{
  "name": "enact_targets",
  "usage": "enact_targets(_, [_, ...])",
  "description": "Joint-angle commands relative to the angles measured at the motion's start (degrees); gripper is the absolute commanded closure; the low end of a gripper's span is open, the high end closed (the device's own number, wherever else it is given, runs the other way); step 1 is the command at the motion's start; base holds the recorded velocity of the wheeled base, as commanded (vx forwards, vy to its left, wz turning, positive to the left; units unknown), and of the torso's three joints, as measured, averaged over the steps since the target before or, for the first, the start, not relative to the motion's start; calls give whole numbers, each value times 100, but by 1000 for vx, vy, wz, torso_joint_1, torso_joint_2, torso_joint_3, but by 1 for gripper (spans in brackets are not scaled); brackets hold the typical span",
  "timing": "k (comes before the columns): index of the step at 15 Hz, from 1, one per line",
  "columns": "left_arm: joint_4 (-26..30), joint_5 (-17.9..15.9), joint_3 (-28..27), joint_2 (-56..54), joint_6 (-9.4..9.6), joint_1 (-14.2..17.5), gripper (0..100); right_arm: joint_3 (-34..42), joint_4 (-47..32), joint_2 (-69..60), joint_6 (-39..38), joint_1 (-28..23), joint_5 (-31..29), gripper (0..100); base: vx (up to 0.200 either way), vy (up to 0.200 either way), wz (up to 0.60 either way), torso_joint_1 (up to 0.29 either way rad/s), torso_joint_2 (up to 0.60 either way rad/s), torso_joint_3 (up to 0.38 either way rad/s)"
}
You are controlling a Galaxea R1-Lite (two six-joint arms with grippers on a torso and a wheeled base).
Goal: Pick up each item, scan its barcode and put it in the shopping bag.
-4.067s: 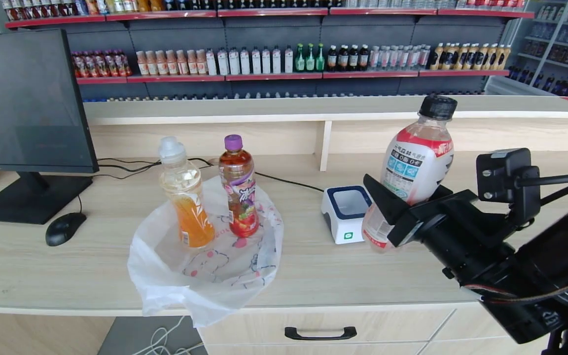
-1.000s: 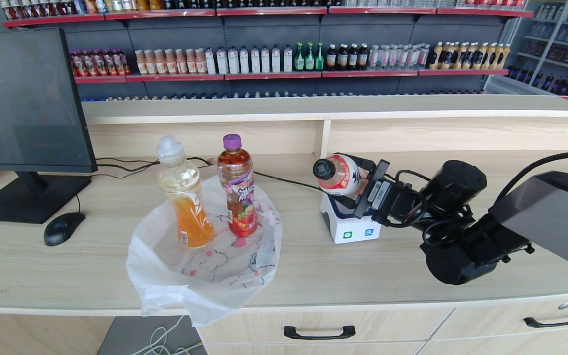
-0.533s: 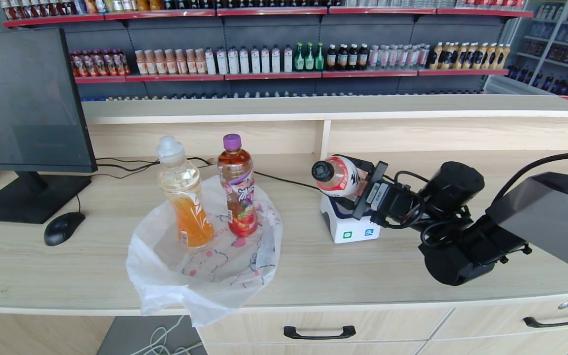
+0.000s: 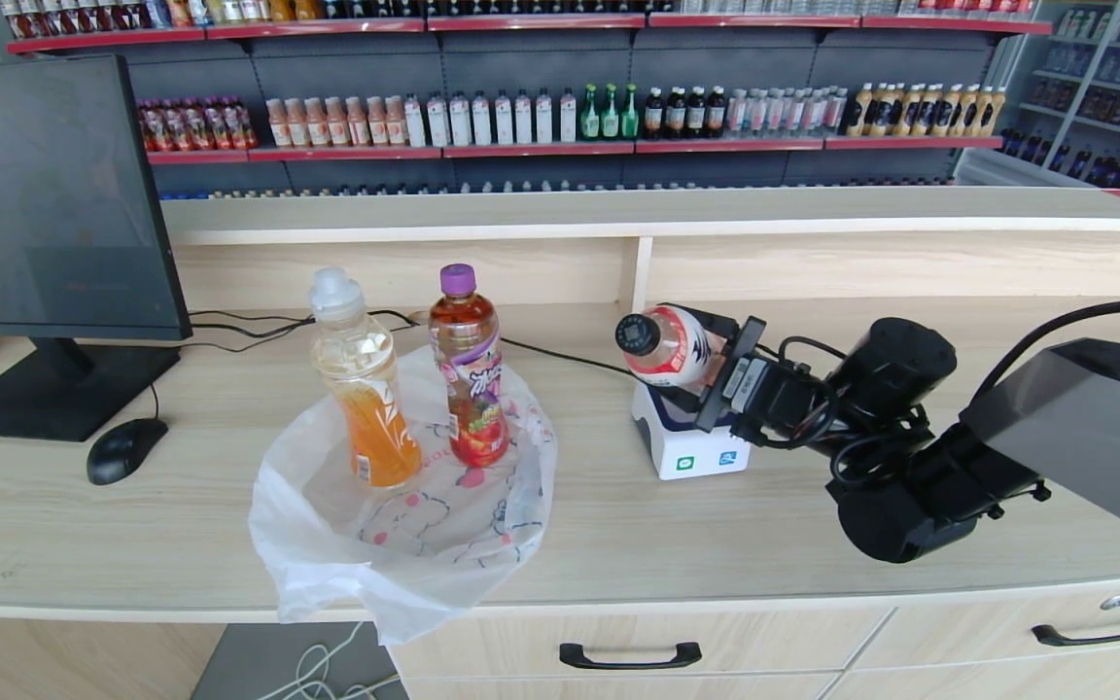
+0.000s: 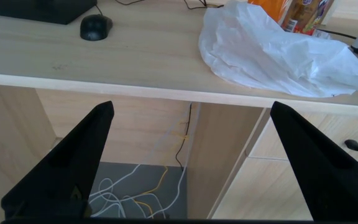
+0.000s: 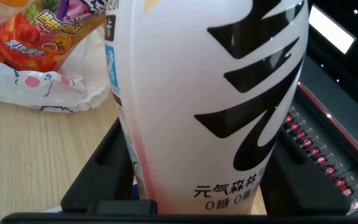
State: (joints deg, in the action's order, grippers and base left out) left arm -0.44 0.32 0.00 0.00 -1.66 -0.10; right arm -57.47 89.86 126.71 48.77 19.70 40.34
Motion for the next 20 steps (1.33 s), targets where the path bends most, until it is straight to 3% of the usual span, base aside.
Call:
enact_targets(1, [0, 3, 0, 0, -1, 1, 0, 16, 14, -85, -8, 25, -35, 100, 0, 0, 0, 0, 0, 0])
enact_targets(5, [9, 3, 0, 0, 8, 1, 0, 51, 14, -340, -96, 16, -44, 100, 0, 0, 0, 0, 0, 0])
enact_targets(11, [9, 3, 0, 0, 8, 1, 0, 174, 14, -981, -509, 368, -1125, 100, 0, 0, 0, 0, 0, 0])
enact_targets(16, [9, 3, 0, 0, -1, 1, 0, 675, 14, -1553, -1907, 596, -2795, 100, 0, 0, 0, 0, 0, 0])
enact_targets(20, [18, 3, 0, 0, -1, 1, 0, 921, 14, -1649, -2768, 596, -3304, 100, 0, 0, 0, 0, 0, 0])
